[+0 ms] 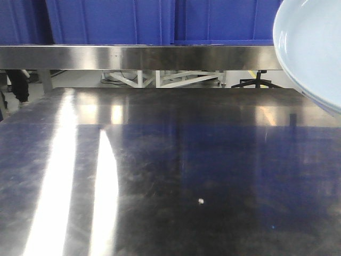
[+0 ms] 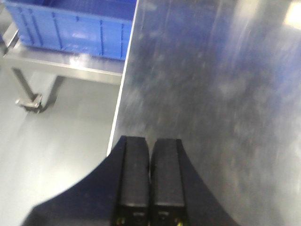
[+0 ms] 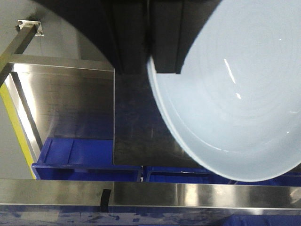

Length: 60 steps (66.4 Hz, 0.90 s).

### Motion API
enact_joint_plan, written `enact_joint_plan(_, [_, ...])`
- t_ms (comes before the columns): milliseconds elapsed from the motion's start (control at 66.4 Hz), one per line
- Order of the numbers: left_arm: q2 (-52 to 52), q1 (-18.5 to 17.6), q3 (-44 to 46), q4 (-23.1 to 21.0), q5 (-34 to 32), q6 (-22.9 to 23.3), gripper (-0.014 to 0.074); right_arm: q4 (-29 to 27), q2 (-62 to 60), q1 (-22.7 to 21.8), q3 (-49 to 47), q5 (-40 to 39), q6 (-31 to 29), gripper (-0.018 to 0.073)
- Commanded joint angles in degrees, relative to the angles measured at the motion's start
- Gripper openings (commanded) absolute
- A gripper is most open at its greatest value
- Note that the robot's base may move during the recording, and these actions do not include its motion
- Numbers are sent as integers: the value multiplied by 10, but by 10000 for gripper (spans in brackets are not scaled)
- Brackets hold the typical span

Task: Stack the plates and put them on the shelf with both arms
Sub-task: 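Hold the plate stack raised in the right gripper, then drive the base away from the table holding the plates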

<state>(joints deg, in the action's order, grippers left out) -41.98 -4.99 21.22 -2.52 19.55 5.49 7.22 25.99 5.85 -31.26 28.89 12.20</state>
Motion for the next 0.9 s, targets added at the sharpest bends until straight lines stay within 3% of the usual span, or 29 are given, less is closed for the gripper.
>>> enact_joint_plan(0, [2,2,16,-1,-44,5,83,4,0,-4,-17,-58,-3,57])
enact_joint_plan(888, [2,2,16,-1,-44,5,83,4,0,-4,-17,-58,-3,57])
